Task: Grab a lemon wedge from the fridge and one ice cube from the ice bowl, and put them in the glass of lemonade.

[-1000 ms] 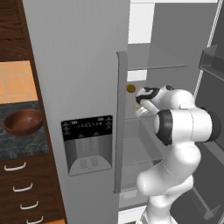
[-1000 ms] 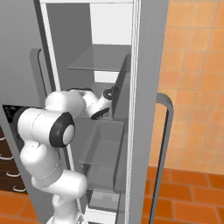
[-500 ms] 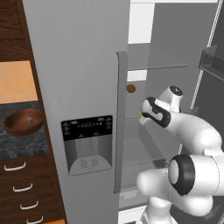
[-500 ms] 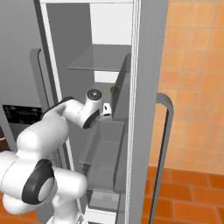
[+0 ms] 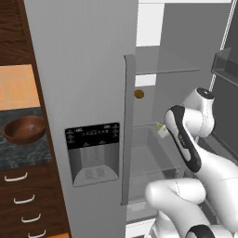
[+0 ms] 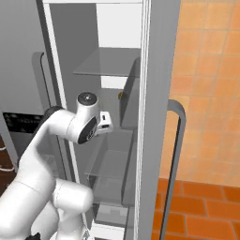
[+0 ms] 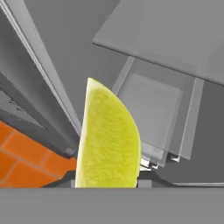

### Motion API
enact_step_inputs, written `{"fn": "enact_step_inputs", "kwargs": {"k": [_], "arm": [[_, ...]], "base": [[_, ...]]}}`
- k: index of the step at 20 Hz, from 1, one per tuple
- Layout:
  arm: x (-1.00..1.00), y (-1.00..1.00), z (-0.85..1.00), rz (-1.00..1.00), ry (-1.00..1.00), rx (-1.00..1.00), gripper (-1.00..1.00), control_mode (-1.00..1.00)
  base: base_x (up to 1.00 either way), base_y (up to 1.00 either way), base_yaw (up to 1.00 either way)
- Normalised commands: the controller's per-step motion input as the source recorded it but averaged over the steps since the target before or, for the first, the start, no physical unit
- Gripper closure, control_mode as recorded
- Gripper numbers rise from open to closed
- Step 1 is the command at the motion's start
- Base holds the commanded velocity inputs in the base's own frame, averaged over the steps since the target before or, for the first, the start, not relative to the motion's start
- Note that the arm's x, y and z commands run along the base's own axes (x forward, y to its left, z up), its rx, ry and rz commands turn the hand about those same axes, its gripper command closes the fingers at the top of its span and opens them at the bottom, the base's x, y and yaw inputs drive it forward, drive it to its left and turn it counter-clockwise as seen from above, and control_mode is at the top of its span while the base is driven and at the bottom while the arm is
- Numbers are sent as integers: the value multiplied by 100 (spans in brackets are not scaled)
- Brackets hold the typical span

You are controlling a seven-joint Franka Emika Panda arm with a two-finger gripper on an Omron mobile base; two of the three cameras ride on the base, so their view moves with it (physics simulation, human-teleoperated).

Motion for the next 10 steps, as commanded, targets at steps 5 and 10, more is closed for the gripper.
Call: {"fn": "enact_step_inputs", "kwargs": {"k": [5, 10], "arm": [[-100, 0, 57, 0, -3, 0, 100, -100], [-100, 7, 57, 0, 0, -3, 100, -100]], "base": [[0, 0, 0], [0, 0, 0]]}}
